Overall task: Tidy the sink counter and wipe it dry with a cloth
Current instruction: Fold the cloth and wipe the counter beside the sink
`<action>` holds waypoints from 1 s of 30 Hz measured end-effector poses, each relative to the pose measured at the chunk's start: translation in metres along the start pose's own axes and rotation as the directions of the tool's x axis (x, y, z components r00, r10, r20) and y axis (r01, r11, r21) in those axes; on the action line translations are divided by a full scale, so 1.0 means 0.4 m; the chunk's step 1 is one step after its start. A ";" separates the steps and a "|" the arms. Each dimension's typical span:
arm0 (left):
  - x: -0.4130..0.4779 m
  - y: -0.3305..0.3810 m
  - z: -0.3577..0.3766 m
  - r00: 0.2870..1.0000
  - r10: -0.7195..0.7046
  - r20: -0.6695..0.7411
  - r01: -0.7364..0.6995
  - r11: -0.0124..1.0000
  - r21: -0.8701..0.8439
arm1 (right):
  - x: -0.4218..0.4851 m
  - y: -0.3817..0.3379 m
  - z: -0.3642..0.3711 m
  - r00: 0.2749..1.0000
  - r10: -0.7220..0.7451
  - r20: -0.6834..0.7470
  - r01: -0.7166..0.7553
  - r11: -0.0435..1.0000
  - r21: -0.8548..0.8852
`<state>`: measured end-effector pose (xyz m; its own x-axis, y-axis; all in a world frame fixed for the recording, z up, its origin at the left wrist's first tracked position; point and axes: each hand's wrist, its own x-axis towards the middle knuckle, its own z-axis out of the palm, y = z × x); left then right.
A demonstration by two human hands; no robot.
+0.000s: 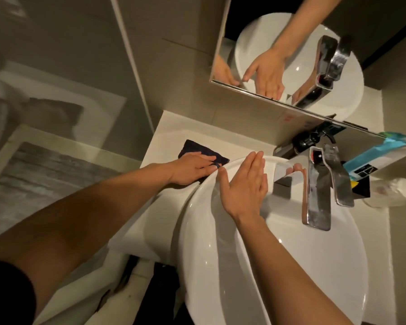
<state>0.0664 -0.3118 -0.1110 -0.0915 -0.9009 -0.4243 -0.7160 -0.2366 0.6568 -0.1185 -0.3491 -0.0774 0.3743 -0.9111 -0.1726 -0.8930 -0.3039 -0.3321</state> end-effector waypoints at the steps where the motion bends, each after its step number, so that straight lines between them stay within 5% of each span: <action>1: -0.021 -0.001 0.008 1.000 -0.013 -0.016 0.013 1.000 -0.022 | 0.000 0.001 0.001 1.000 -0.002 -0.001 0.002 1.000 0.000; 13: -0.301 -0.072 0.202 0.967 -0.200 -0.158 0.175 0.971 -0.161 | 0.003 0.013 -0.005 0.998 -0.029 0.055 0.028 0.999 0.019; 30: -0.543 0.094 0.446 0.866 -0.366 -0.342 0.229 0.897 -0.378 | 0.021 0.043 -0.056 0.972 -0.117 0.206 0.089 0.986 0.141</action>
<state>-0.0643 -0.0599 -0.1053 0.4194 -0.8178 -0.3940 -0.4016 -0.5564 0.7274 -0.1365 -0.3682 -0.0639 0.5199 -0.7922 -0.3197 -0.8117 -0.3415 -0.4738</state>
